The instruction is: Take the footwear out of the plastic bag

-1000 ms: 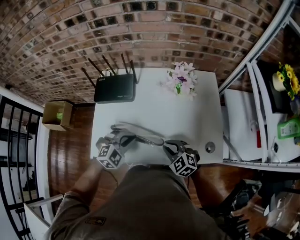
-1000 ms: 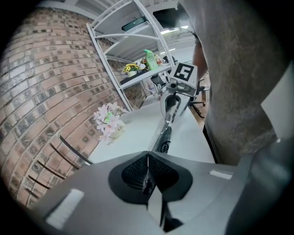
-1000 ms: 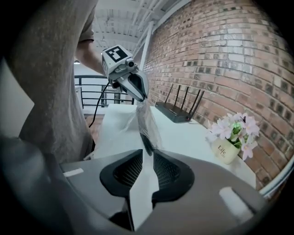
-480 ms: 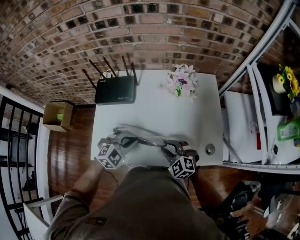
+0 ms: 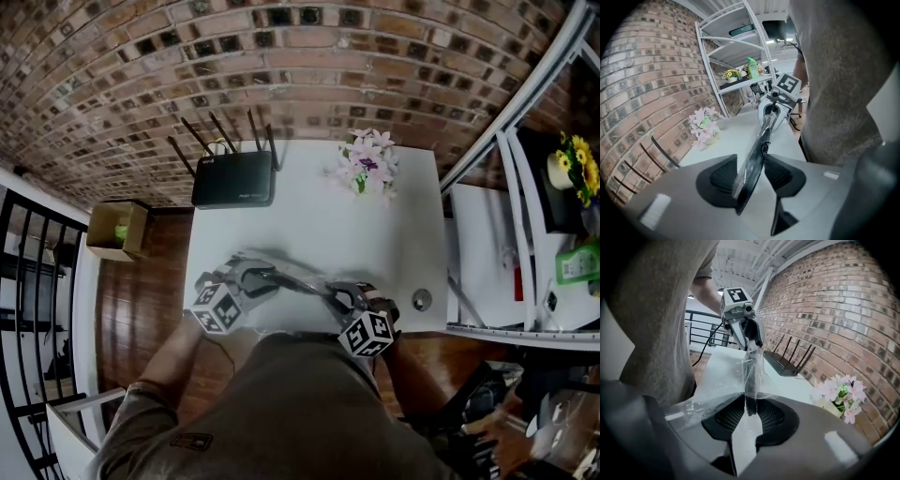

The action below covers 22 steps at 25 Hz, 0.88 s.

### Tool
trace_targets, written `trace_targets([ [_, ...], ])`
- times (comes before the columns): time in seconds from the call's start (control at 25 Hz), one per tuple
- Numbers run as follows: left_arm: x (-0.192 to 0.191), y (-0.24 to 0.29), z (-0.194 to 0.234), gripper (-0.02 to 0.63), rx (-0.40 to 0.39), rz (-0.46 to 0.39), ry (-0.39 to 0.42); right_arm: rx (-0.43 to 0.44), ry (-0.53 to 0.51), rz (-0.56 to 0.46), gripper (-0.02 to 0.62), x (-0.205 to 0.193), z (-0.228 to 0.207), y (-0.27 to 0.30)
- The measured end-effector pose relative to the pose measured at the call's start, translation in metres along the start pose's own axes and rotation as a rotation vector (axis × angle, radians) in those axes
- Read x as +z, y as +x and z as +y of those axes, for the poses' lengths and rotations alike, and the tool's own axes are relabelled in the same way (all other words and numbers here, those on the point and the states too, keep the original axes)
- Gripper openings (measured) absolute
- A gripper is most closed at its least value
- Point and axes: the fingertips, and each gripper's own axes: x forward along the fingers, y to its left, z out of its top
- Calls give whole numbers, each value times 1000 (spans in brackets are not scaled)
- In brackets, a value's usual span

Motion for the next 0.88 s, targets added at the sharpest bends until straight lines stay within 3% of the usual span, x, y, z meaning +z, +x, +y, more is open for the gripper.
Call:
trace_targets([
  [0.16,8,0,-7,246,-27,5,67,31,16,-5,95,1,0,-4],
  [0.44,11,24,-18,254,-34,95,263,48,-17,-27,92,16,1,-10],
  [0.6,-6,24,-11,190,-3,148,277,50,-22,-42,92,17,0,-16],
  [0.88,-20,18,-6,175,4,175,279,50,0,-85,91,18,-5,-29],
])
